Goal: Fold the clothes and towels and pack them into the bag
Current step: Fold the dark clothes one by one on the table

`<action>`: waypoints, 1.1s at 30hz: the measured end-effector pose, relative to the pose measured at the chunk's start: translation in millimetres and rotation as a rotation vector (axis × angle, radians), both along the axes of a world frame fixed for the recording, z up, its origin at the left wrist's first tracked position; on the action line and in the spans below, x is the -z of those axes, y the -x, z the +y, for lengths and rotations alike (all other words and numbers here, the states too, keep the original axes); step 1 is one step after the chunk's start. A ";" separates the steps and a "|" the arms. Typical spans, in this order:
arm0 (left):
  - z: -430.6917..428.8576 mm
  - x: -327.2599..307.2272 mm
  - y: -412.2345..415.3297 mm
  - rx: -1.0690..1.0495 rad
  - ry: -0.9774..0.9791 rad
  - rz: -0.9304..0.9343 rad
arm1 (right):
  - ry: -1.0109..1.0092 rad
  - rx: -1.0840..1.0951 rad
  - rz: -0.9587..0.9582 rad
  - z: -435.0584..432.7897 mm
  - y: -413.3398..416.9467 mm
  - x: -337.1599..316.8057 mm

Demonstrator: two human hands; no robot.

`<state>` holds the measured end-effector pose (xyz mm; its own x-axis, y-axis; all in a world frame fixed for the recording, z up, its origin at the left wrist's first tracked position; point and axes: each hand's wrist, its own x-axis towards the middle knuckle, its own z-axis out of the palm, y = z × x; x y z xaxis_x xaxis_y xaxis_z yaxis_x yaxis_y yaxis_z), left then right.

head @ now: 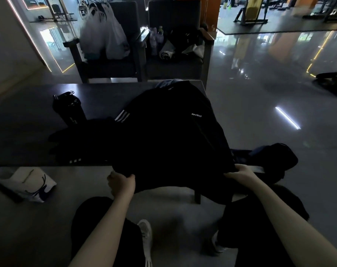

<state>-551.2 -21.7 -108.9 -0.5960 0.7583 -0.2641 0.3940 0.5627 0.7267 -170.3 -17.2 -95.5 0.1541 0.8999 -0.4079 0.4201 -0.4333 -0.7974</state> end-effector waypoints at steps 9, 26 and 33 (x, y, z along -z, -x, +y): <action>24.5 56.9 42.6 0.029 0.010 -0.327 | 0.188 -0.143 -0.241 -14.7 9.5 29.0; -37.5 59.5 -2.9 0.285 0.448 -0.321 | 0.352 -0.215 -0.428 -41.9 25.9 57.8; -57.1 40.6 14.0 0.165 0.297 -0.302 | 0.203 0.137 -0.188 -50.2 21.4 56.6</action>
